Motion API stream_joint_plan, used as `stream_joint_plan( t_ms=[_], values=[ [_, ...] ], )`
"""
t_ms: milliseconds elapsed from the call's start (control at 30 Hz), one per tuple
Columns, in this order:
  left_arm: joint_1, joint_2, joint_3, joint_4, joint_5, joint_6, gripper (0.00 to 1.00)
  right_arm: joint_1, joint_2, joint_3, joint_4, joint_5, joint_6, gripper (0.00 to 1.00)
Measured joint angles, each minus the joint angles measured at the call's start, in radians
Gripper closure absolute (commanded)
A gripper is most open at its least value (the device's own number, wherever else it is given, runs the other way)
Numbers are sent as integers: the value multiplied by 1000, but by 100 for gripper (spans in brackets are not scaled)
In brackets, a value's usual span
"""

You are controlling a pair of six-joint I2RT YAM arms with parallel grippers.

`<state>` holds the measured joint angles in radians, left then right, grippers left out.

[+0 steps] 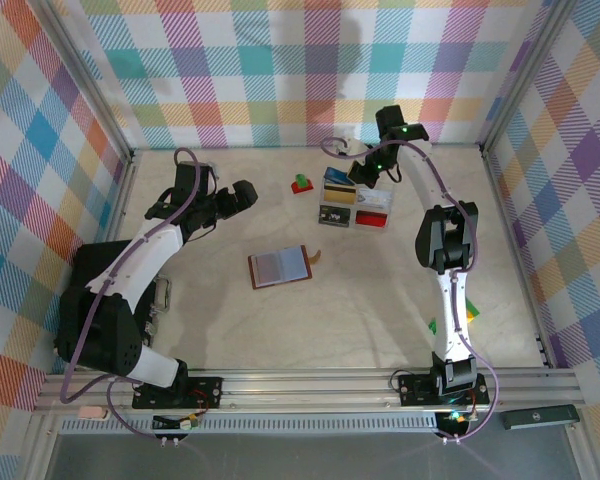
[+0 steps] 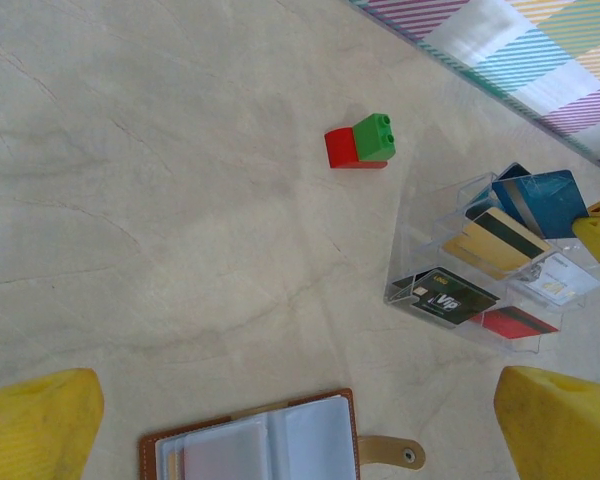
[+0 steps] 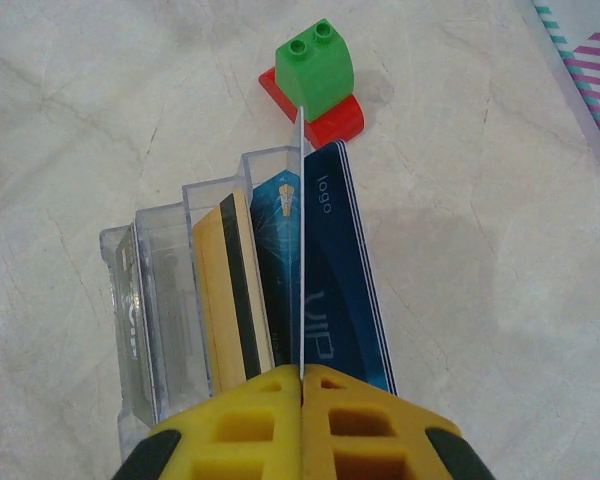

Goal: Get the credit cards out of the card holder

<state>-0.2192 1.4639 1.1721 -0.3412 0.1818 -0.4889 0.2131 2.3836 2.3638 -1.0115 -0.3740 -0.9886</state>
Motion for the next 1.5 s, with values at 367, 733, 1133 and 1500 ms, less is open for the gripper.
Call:
stream_joint_plan(
  t_ms=[367, 733, 1133, 1500],
  values=[
    [0, 18, 3, 1, 4, 0, 0, -3, 0, 0, -1, 15, -16, 95],
    [0, 21, 3, 2, 11, 0, 0, -3, 0, 0, 0, 20, -14, 85],
    [0, 21, 3, 2, 10, -1, 0, -5, 0, 0, 26, 17, 31, 79],
    [5, 0, -19, -2, -5, -13, 0, -4, -103, -88, 105, -27, 262, 62]
  ],
)
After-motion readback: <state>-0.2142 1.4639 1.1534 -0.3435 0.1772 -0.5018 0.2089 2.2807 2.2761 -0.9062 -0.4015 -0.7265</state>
